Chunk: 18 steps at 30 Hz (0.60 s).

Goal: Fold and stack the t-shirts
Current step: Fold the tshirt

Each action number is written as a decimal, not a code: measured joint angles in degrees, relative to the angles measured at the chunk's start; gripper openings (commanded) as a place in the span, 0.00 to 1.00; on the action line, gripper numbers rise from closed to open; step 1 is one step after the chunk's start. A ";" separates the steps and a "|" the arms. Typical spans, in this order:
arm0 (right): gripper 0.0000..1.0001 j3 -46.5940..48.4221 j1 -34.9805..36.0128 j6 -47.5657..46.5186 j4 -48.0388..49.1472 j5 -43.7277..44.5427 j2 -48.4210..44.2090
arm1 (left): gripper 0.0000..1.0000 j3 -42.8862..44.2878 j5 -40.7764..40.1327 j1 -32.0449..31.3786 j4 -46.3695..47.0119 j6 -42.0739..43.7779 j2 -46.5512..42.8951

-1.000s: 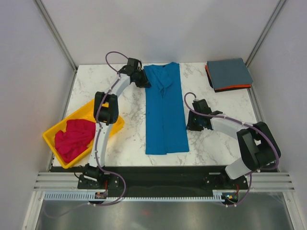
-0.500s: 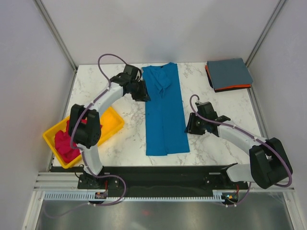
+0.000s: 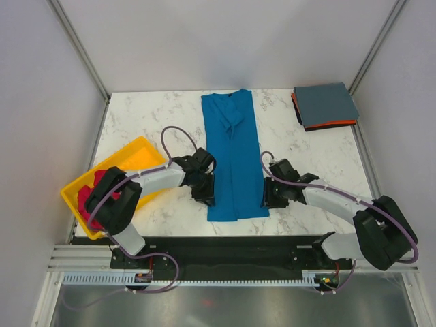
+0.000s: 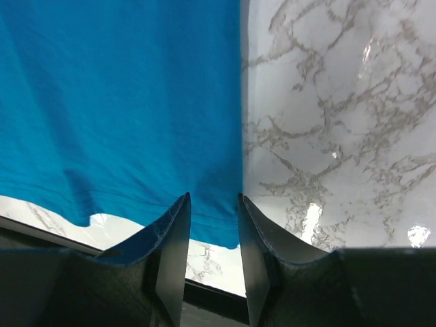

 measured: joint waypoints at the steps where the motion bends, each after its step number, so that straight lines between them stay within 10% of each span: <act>1: 0.40 -0.42 0.50 0.17 -0.13 0.61 0.04 | 0.25 -1.64 0.00 -0.28 0.85 -0.76 -0.11; 18: 0.18 -3.45 1.88 1.31 -1.68 4.26 -4.20 | 0.25 -9.81 -1.79 -1.16 7.65 -6.10 -5.22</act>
